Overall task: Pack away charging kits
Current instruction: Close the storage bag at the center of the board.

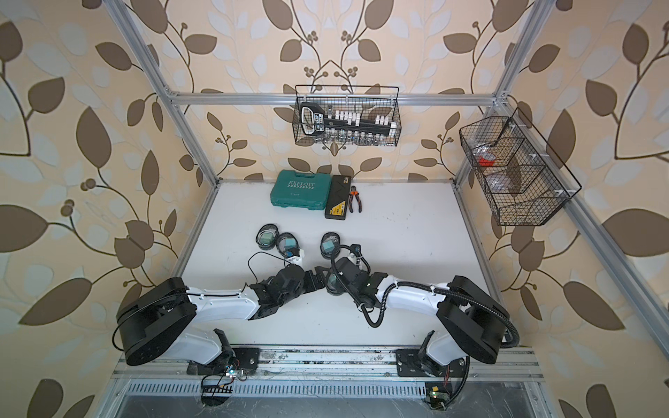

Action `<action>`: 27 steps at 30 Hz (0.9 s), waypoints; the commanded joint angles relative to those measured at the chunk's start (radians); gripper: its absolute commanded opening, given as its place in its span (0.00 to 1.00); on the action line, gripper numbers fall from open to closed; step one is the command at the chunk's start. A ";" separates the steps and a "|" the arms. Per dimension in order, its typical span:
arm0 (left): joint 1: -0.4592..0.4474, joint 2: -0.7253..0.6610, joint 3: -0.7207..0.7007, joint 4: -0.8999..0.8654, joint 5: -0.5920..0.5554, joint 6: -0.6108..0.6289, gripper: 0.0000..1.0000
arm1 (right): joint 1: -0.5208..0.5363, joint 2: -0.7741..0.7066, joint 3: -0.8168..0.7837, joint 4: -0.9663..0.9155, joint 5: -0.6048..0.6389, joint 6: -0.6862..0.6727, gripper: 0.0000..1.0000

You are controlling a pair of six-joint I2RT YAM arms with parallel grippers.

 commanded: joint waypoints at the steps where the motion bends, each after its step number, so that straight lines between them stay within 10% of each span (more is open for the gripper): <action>1: 0.023 0.044 0.034 0.057 0.071 -0.007 0.97 | 0.001 -0.025 -0.039 -0.002 0.023 0.042 0.00; 27: 0.075 0.306 0.086 0.269 0.443 -0.108 0.76 | 0.000 0.010 -0.143 0.173 -0.001 0.067 0.00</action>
